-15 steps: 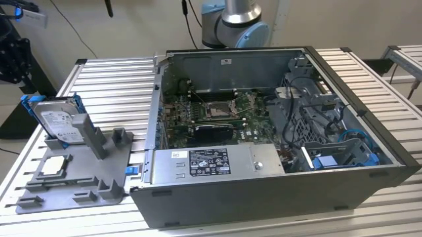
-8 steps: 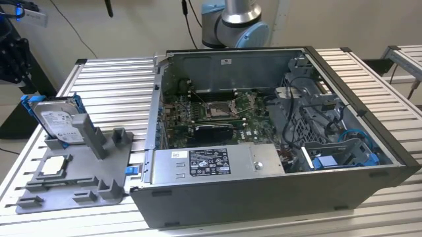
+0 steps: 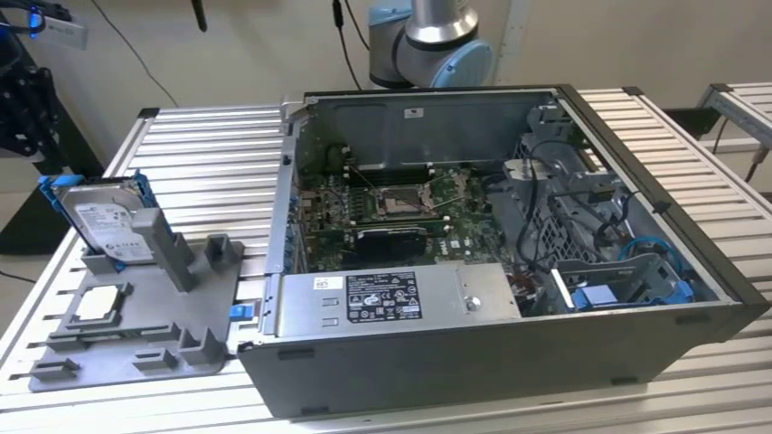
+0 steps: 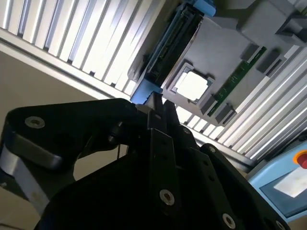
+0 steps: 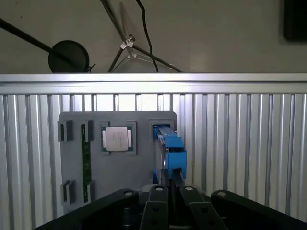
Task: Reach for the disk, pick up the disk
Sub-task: 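Pick up the disk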
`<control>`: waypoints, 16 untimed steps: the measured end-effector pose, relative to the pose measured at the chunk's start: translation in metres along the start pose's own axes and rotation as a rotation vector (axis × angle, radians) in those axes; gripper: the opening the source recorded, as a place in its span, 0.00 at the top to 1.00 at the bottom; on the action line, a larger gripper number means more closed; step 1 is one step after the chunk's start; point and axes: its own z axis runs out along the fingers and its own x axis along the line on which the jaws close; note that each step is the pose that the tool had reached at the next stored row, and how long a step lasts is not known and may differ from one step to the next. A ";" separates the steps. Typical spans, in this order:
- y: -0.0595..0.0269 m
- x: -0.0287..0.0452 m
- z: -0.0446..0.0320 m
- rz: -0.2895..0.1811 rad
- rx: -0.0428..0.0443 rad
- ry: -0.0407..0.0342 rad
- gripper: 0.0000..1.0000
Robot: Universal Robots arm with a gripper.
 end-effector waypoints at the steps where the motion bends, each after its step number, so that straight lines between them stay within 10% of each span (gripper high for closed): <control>1: 0.0000 0.0000 0.0000 0.000 0.0000 0.0000 0.00; 16: 0.0000 0.0001 0.0048 -0.002 -0.0001 0.0010 0.00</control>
